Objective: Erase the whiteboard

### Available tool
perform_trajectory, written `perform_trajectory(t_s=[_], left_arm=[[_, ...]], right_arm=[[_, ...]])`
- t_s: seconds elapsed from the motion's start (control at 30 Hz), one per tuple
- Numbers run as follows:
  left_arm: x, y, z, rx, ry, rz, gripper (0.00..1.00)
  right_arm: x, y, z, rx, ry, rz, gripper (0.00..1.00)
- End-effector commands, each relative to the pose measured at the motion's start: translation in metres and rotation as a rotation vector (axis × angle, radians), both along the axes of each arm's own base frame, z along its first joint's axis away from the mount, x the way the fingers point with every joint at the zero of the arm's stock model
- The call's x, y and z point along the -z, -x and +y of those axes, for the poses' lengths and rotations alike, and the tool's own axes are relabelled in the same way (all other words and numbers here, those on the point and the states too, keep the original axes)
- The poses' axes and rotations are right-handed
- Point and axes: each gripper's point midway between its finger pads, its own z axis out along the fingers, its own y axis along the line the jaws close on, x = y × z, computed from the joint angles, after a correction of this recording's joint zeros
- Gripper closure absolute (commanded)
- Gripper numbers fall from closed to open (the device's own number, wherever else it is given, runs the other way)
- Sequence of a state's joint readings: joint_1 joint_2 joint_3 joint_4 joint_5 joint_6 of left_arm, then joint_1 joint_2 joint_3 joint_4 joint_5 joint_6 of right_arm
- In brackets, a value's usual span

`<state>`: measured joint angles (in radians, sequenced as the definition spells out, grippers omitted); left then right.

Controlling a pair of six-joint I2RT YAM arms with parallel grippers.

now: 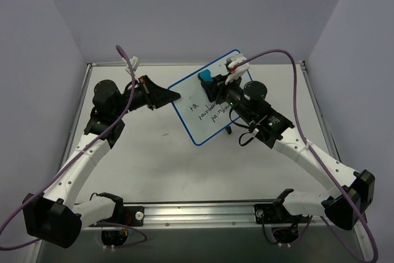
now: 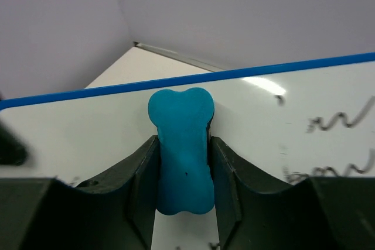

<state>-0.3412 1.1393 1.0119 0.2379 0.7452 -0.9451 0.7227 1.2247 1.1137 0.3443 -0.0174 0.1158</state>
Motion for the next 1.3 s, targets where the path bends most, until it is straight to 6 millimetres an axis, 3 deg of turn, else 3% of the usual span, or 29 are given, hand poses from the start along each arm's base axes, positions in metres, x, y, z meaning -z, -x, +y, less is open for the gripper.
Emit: perform_trajectory(t_s=[0.0,0.17,0.27,0.43,0.53,0.6,0.7,0.77,0.93,1.27], left_arm=[[-0.094,0.078,0.005,0.180,0.104,-0.468,0.98],[-0.093,0.083,0.004,0.208,0.104,-0.470,0.98],[-0.094,0.086,0.004,0.220,0.107,-0.472,0.98],[-0.097,0.091,0.005,0.235,0.113,-0.479,0.98],[-0.098,0.089,0.004,0.232,0.113,-0.479,0.98],[-0.096,0.086,0.003,0.231,0.111,-0.473,0.98],[-0.096,0.083,0.002,0.238,0.107,-0.478,0.98],[-0.093,0.083,0.001,0.246,0.102,-0.478,0.98],[-0.088,0.085,0.002,0.247,0.096,-0.491,0.98],[-0.090,0.096,0.003,0.282,0.101,-0.507,0.98]], right_arm=[[0.056,-0.028,-0.050,0.189,0.148,0.152,0.91],[0.054,-0.050,-0.096,0.278,0.136,0.151,0.91],[0.056,-0.061,-0.106,0.270,0.118,0.159,0.91],[0.055,-0.060,-0.090,0.189,0.106,0.144,0.93],[0.049,-0.049,-0.070,0.133,0.099,0.124,0.93],[0.046,-0.032,-0.044,0.058,0.118,0.099,0.93],[0.046,-0.023,-0.032,0.014,0.131,0.107,0.93],[0.041,-0.026,-0.038,0.035,0.133,0.110,0.92],[0.039,-0.053,-0.080,0.155,0.136,0.137,0.92],[0.045,-0.084,-0.111,0.228,0.134,0.145,0.93]])
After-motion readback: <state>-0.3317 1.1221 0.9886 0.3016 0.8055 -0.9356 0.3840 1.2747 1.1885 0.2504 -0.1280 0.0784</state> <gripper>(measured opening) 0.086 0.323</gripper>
